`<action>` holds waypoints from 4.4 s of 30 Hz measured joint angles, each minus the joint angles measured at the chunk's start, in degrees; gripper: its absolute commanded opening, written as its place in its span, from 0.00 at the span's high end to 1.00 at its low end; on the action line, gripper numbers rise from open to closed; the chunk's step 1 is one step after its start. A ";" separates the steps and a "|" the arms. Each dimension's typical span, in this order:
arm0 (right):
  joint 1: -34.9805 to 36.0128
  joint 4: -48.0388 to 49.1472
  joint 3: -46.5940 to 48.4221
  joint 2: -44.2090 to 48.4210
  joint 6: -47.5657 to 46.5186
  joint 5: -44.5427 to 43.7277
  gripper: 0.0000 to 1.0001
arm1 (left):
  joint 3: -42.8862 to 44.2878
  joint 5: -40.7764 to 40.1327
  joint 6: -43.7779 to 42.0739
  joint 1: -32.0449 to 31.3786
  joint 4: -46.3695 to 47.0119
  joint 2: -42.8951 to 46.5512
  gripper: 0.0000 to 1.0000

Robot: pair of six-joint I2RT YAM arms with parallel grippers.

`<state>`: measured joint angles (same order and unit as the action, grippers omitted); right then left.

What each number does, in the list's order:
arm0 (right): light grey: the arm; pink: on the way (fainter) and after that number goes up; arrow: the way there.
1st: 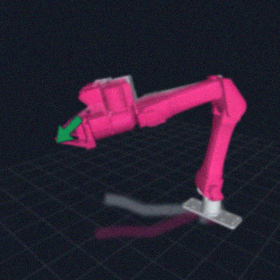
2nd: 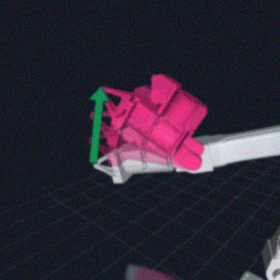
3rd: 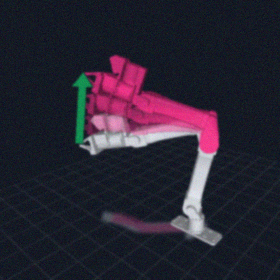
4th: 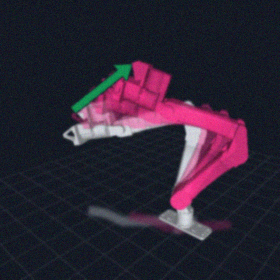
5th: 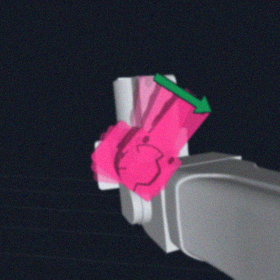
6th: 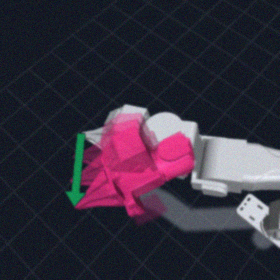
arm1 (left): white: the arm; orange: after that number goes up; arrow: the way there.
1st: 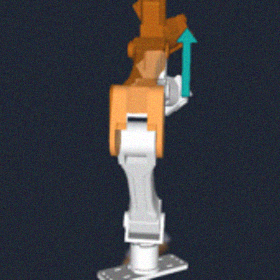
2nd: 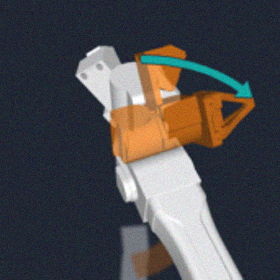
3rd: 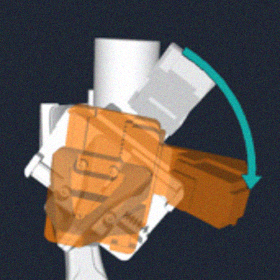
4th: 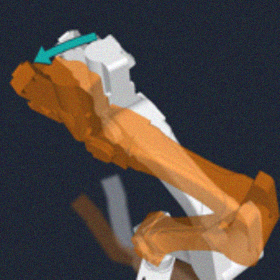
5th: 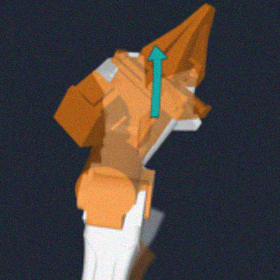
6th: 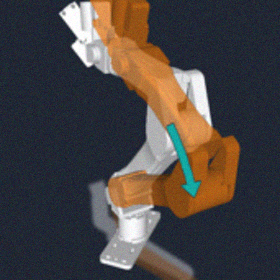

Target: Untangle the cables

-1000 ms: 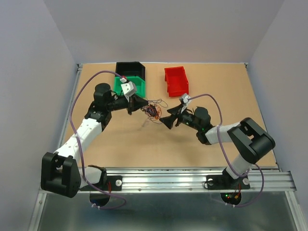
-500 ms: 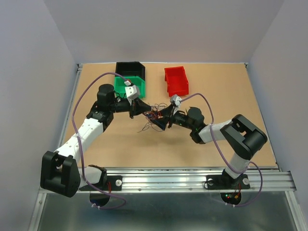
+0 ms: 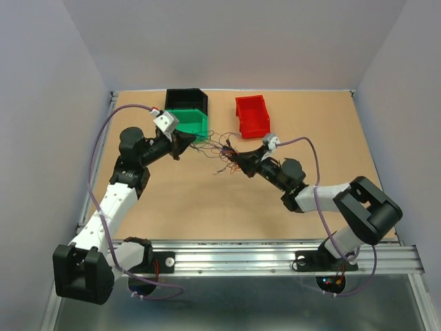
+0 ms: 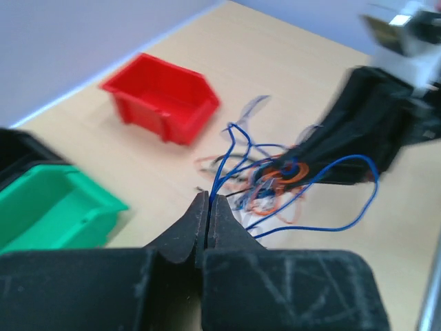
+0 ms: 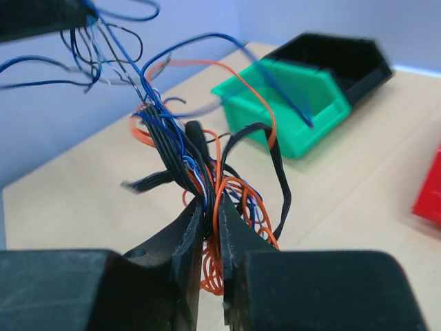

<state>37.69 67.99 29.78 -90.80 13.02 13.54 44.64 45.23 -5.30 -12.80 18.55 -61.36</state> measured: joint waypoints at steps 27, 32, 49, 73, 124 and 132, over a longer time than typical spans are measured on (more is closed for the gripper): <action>-2.82 -31.34 -16.87 60.52 5.55 -38.10 0.96 | -3.58 -24.68 10.32 10.97 11.37 1.03 0.79; -2.84 -33.11 -15.87 53.68 4.26 -26.38 0.98 | -3.67 -13.73 2.19 0.76 10.69 1.05 0.13; -2.78 -23.34 -13.31 36.33 5.90 8.17 1.00 | -4.50 -7.52 -16.33 -18.99 2.95 -3.39 0.01; 0.70 -13.68 -10.01 29.99 7.23 12.61 0.40 | -1.75 -9.68 -17.79 -24.68 -0.61 -10.49 1.00; 1.64 -62.36 -13.40 75.08 9.70 -59.89 0.40 | -0.15 -21.20 2.01 -0.61 5.49 -7.34 1.00; 1.31 -54.23 -10.14 51.84 0.02 -28.30 0.12 | -0.15 -7.85 -2.23 -3.50 4.81 -7.34 1.00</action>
<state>39.00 13.76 19.64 -38.96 13.04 -14.76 44.49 37.39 -7.53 -16.29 23.35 -68.71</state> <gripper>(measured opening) 0.875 0.048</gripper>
